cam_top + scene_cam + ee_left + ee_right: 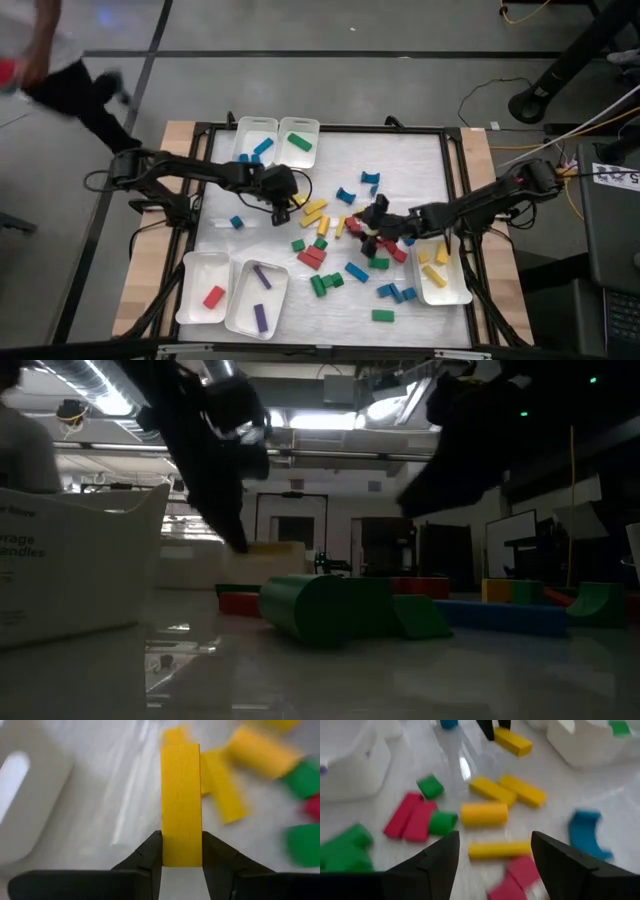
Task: Sort blocks
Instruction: Put the yellow block into the bottom right white bin
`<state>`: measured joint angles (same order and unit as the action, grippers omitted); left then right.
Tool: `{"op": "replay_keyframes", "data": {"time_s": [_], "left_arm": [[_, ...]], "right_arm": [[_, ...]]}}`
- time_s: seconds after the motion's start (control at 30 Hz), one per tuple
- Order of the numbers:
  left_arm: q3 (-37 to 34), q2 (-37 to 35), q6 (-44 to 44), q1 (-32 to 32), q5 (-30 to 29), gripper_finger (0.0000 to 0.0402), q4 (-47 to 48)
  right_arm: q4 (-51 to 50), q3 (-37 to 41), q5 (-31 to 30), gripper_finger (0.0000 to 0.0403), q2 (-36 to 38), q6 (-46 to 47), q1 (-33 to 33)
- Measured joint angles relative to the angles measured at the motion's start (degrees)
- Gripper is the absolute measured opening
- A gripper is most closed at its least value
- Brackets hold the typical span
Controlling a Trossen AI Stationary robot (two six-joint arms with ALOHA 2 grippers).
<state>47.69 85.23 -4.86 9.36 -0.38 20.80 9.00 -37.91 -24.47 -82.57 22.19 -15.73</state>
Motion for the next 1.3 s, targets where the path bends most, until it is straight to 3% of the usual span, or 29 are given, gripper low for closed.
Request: {"op": "replay_keyframes", "data": {"time_s": [0.27, 0.47, 0.67, 0.83, 1.13, 1.3], "left_arm": [[0.14, -2.38, -2.71, -5.37, 6.55, 0.0093, -8.09], [0.1, -2.4, -5.46, -8.43, 15.14, 0.0095, -10.46], [0.1, -2.4, -9.53, -8.98, 22.85, 0.0096, -11.04], [0.1, -2.4, -10.13, -8.98, 25.36, 0.0098, -12.46], [0.1, -2.43, -10.48, -8.98, 30.13, 0.0098, -18.62], [0.1, -2.43, -10.56, -8.98, 30.11, 0.0099, -19.09]], "right_arm": [[19.78, -0.1, -1.05, 0.0246, -9.76, -8.58, 0.44], [27.97, -2.01, -0.87, 0.0246, -13.69, -24.02, 0.33], [28.38, -6.02, 7.3, 0.0246, -14.2, -38.39, 0.33], [27.01, -8.99, 12.13, 0.0246, -14.2, -47.89, 0.33], [22.79, -10.99, 13.12, 0.0239, -14.2, -49.62, 0.37], [23.27, -11.02, 13.12, 0.019, -14.2, -49.61, 0.42]]}}
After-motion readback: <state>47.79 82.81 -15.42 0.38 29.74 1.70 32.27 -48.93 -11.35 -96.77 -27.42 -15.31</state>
